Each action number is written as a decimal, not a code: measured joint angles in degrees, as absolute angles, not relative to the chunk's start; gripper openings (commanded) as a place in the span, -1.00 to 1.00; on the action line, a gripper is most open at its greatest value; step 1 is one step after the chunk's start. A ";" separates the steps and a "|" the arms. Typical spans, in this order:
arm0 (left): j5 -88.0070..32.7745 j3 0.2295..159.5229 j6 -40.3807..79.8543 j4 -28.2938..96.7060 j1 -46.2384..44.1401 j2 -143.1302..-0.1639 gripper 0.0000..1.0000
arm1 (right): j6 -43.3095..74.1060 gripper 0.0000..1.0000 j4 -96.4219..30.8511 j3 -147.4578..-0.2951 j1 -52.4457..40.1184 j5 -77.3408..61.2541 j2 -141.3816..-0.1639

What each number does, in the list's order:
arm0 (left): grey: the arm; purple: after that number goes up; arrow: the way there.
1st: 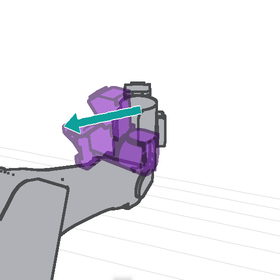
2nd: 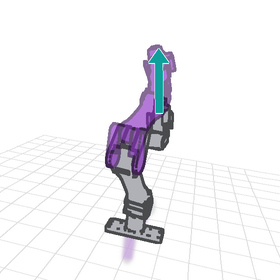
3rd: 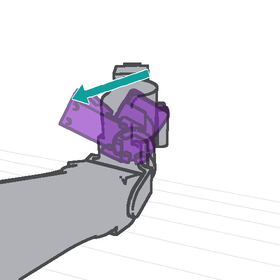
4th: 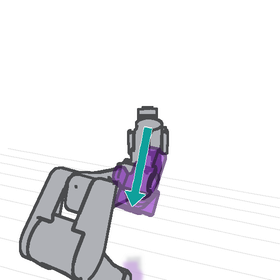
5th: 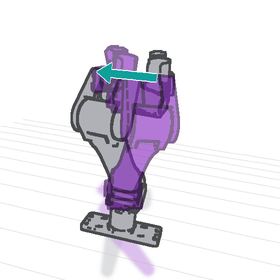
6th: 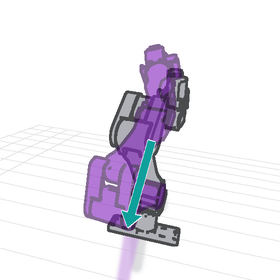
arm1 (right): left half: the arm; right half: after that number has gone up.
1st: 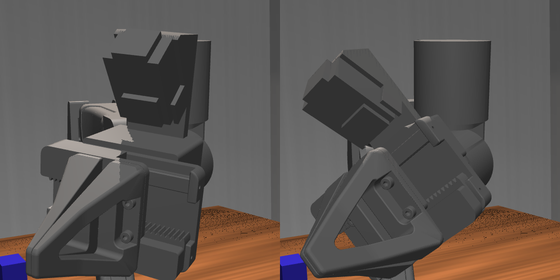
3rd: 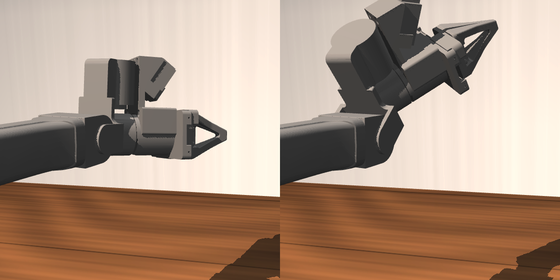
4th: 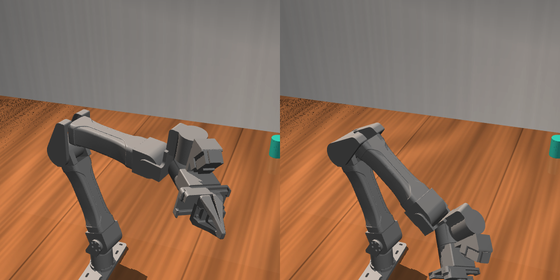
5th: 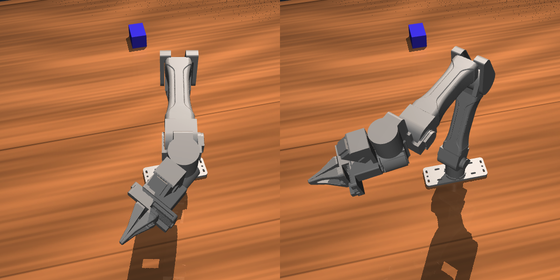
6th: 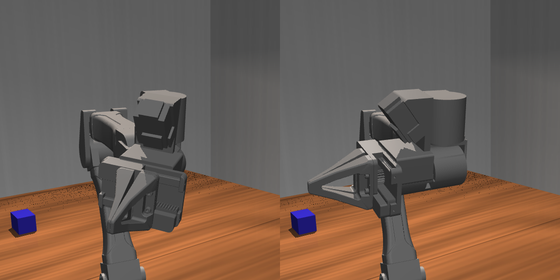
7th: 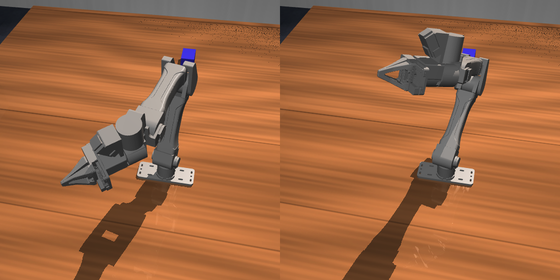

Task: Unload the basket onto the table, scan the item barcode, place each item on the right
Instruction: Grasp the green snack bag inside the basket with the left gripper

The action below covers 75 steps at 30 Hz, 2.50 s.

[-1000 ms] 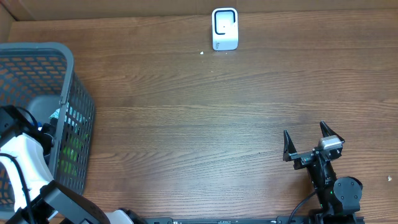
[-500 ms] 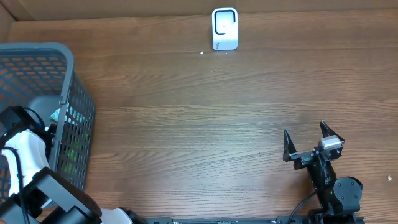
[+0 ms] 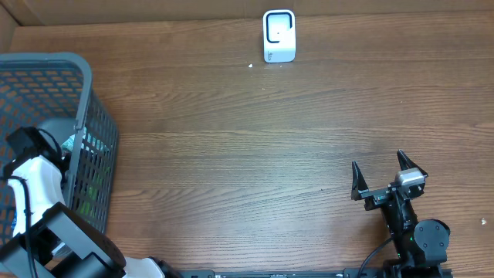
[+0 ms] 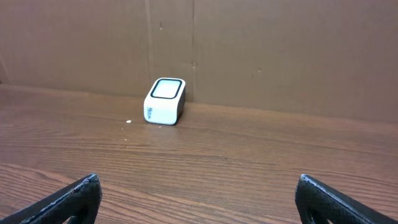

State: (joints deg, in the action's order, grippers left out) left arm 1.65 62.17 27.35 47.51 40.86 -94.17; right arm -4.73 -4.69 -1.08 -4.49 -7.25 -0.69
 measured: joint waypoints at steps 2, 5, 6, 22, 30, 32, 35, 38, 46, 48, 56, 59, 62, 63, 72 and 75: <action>3.25 62.17 27.83 47.81 39.64 -94.17 1.00 | -4.71 1.00 -4.69 -1.08 -4.49 -7.22 -0.69; 5.21 62.17 28.36 48.38 37.39 -94.17 1.00 | -4.69 1.00 -4.71 -1.08 -4.49 -7.25 -0.69; 5.45 62.17 28.38 48.47 36.91 -94.17 0.99 | -4.71 1.00 -4.71 -1.08 -4.49 -7.22 -0.69; 6.11 62.17 28.86 49.06 36.32 -94.17 0.99 | -4.71 1.00 -4.69 -1.08 -4.49 -7.25 -0.69; 6.28 62.15 29.89 47.57 35.97 -94.32 0.99 | -4.71 1.00 -4.67 -1.08 -4.49 -7.25 -0.69; 6.33 61.71 29.89 46.50 35.97 -94.43 0.99 | -4.71 1.00 -4.69 -1.08 -4.49 -7.25 -0.69; 7.42 60.34 29.91 44.69 35.68 -94.52 0.99 | -4.69 1.00 -4.67 -1.08 -4.49 -7.25 -0.69; 8.29 58.89 29.91 42.81 35.62 -94.52 0.98 | -4.71 1.00 -4.69 -1.08 -4.49 -7.25 -0.69; 11.20 55.79 30.26 39.24 35.59 -93.76 -0.12 | -4.71 1.00 -4.69 -1.08 -4.49 -7.25 -0.69; 11.79 55.02 30.30 38.44 35.42 -93.17 -0.66 | -4.69 1.00 -4.67 -1.08 -4.49 -7.22 -0.69; 12.53 55.79 30.28 39.90 35.42 -92.60 -0.92 | -4.69 1.00 -4.71 -1.08 -4.49 -7.25 -0.69; 12.08 58.63 30.06 45.87 35.42 -93.30 -0.92 | -4.71 1.00 -4.71 -1.08 -4.49 -7.22 -0.69; 11.16 63.59 30.02 53.17 35.42 -94.21 -0.92 | -4.73 1.00 -4.71 -1.08 -4.49 -7.25 -0.69; 10.85 65.56 30.02 55.07 35.42 -94.37 -0.92 | -4.71 1.00 -4.73 -1.08 -4.49 -7.27 -0.69; 8.14 86.30 28.03 66.72 35.22 -92.86 -0.92 | -4.69 1.00 -4.73 -1.08 -4.49 -7.25 -0.69; 6.83 88.23 26.28 67.22 35.22 -90.30 -0.92 | -4.71 1.00 -4.71 -1.08 -4.49 -7.27 -0.69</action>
State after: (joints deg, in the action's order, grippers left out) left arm 6.83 88.23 26.28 67.22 35.22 -90.30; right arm -4.71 -4.71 -1.08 -4.49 -7.27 -0.69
